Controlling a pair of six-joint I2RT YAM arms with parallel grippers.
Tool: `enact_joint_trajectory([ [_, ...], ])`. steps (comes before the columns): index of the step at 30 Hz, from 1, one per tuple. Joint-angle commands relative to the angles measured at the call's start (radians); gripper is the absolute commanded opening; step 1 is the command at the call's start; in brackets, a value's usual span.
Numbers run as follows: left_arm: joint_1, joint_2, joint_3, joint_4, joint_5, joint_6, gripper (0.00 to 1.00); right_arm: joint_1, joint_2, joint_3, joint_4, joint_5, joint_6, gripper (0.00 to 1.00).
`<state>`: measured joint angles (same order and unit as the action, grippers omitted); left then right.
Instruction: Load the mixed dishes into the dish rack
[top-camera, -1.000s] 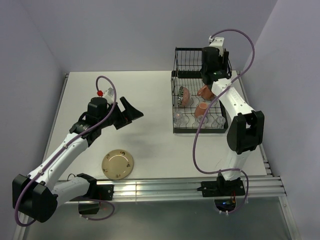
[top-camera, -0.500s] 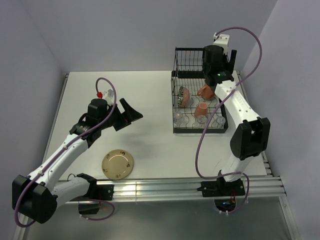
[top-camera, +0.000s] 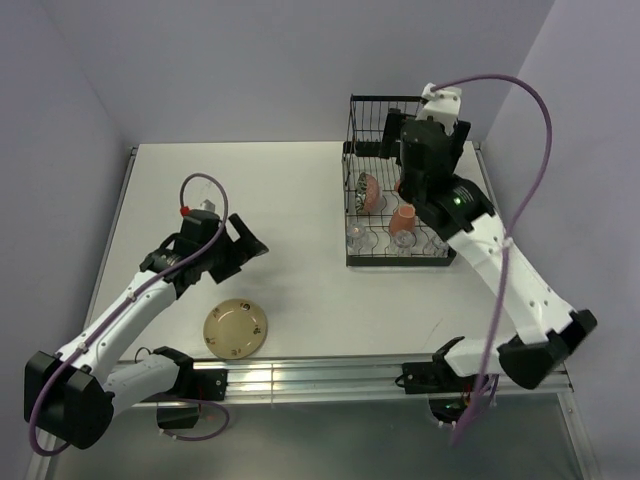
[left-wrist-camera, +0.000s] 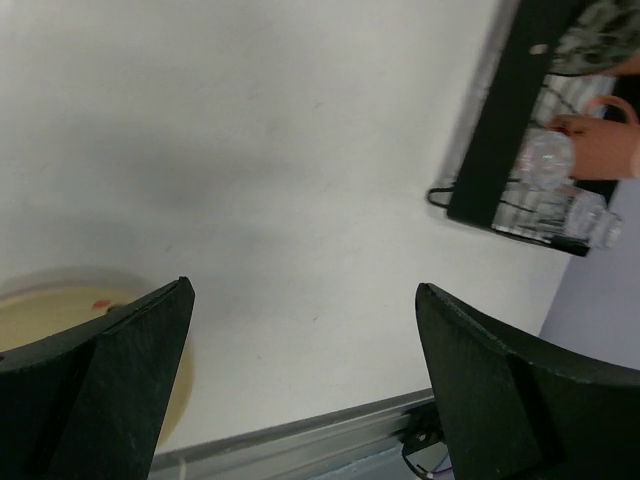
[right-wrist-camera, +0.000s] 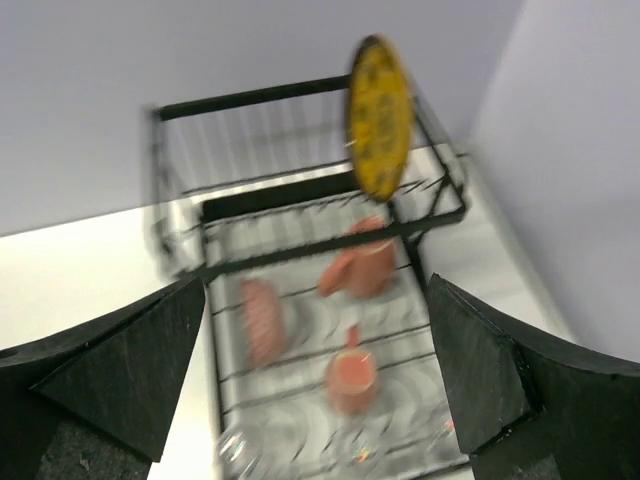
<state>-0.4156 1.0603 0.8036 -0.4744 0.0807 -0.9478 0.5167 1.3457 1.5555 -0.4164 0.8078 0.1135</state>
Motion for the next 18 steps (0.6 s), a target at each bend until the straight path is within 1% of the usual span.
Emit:
enact_joint_trajectory([
  [1,0.001,-0.016,-0.046,-0.156,-0.075,-0.124,0.99,0.107,-0.108,-0.031,-0.172,0.034,0.179,1.00],
  [2,0.001,-0.007,-0.059,-0.180,-0.116,-0.181,0.99,0.141,-0.123,-0.043,-0.192,0.040,0.195,1.00],
  [3,0.001,-0.002,-0.066,-0.199,-0.124,-0.202,0.99,0.210,-0.146,-0.064,-0.209,0.074,0.213,1.00],
  [4,0.001,0.004,-0.070,-0.237,-0.131,-0.227,0.99,0.242,-0.155,-0.072,-0.247,0.097,0.245,1.00],
  [5,0.003,0.022,-0.073,-0.268,-0.162,-0.293,0.99,0.275,-0.160,-0.083,-0.271,0.114,0.261,1.00],
  [6,0.001,0.036,-0.070,-0.297,-0.179,-0.325,0.99,0.328,-0.164,-0.087,-0.286,0.123,0.270,1.00],
  [8,0.001,0.094,-0.046,-0.377,-0.197,-0.379,0.99,0.371,-0.163,-0.098,-0.332,0.166,0.298,1.00],
  [9,0.003,0.116,-0.035,-0.391,-0.197,-0.382,0.99,0.405,-0.155,-0.100,-0.347,0.181,0.314,1.00],
  [13,0.001,0.194,0.018,-0.408,-0.185,-0.390,0.99,0.462,-0.145,-0.104,-0.430,0.234,0.367,1.00],
  [18,0.003,0.274,0.091,-0.483,-0.176,-0.422,0.99,0.509,-0.174,-0.141,-0.441,0.258,0.397,1.00],
])
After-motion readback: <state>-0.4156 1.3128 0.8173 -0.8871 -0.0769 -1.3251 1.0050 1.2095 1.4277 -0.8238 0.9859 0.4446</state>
